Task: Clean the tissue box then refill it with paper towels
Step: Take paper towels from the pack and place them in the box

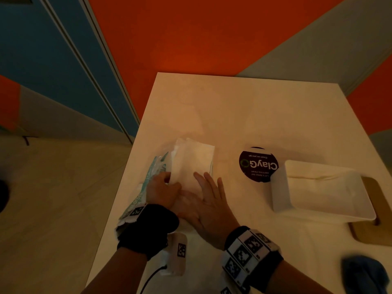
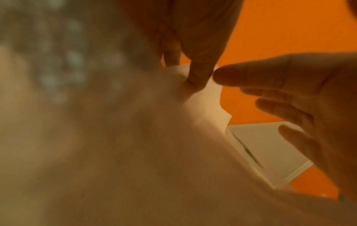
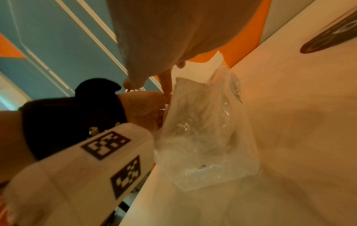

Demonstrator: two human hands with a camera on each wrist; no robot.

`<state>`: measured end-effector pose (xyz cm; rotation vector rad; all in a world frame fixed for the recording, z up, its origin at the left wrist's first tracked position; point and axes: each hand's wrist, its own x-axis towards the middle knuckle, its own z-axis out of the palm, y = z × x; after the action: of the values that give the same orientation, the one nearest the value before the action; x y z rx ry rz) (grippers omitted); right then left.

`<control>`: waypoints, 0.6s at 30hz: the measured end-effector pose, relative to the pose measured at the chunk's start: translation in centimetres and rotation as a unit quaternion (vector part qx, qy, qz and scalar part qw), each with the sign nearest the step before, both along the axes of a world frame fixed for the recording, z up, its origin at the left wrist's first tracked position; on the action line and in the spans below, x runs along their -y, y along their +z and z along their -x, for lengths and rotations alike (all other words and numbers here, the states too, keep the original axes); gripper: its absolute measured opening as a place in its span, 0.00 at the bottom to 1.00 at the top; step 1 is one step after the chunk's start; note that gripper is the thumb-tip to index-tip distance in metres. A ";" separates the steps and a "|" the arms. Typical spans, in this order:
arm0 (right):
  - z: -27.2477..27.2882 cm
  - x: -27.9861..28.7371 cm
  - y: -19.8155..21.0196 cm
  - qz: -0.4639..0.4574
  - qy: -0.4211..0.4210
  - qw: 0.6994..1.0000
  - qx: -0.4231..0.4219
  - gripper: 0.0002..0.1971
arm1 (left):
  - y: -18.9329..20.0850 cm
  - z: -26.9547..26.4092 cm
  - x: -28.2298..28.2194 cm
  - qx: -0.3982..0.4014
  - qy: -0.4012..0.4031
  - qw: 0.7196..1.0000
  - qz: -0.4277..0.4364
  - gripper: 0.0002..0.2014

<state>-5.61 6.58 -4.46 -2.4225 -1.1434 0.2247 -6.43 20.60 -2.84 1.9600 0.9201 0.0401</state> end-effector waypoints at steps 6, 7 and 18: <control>-1.2 0.7 2.5 -0.154 -0.176 0.956 -0.177 0.40 | 1.5 0.5 -0.7 0.120 0.033 0.980 0.155 0.12; -1.4 0.6 2.9 -0.183 -0.202 0.936 -0.223 0.42 | 1.9 0.6 -0.9 0.144 0.041 0.969 0.196 0.12; -1.8 -3.4 5.6 -0.326 -0.230 0.794 -0.459 0.26 | 3.1 1.4 -1.8 0.225 0.046 0.913 0.338 0.18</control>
<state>-3.83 9.95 1.18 -1.5349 -0.1133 0.6322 -7.79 22.36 0.28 1.1895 0.6030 0.1926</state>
